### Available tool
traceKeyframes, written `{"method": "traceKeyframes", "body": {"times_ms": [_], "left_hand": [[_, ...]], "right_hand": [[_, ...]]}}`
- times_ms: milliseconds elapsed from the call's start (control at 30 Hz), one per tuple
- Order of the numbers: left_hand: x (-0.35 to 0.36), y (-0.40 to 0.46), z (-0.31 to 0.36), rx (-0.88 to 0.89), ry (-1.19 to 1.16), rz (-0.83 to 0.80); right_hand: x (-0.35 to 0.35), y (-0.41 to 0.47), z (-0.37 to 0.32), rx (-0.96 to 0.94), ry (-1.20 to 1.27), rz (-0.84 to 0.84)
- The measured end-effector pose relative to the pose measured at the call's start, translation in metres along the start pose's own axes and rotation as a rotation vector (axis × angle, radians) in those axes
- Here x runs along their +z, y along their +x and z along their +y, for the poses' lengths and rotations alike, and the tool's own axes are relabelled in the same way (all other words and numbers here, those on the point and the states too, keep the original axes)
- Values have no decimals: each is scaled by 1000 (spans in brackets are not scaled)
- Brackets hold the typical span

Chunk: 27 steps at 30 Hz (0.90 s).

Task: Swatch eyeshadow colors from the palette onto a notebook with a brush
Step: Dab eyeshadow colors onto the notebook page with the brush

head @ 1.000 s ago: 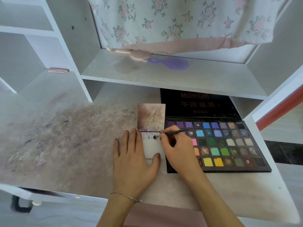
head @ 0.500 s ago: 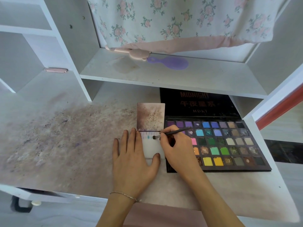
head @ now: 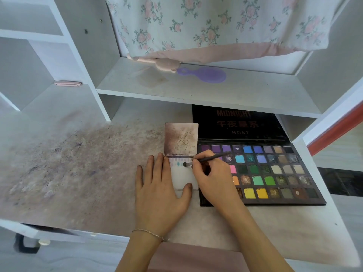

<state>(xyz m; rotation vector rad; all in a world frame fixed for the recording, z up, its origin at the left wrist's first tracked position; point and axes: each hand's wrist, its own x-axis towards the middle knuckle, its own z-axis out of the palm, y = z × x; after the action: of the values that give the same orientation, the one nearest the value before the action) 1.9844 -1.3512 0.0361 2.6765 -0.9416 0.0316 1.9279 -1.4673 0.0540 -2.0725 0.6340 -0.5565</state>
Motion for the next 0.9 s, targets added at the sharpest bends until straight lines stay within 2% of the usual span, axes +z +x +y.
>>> {"method": "traceKeyframes", "body": {"times_ms": [100, 367, 733, 900], "left_hand": [[0, 0, 0, 1, -6, 6], [-1, -1, -1, 7, -17, 24], [-3, 0, -2, -14, -59, 36], [-3, 0, -1, 0, -22, 6]], "right_hand": [[-1, -1, -2, -3, 56, 25], [-23, -9, 3, -15, 272, 292], [-82, -21, 36, 57, 110, 439], [-106, -20, 56, 88, 4, 585]]}}
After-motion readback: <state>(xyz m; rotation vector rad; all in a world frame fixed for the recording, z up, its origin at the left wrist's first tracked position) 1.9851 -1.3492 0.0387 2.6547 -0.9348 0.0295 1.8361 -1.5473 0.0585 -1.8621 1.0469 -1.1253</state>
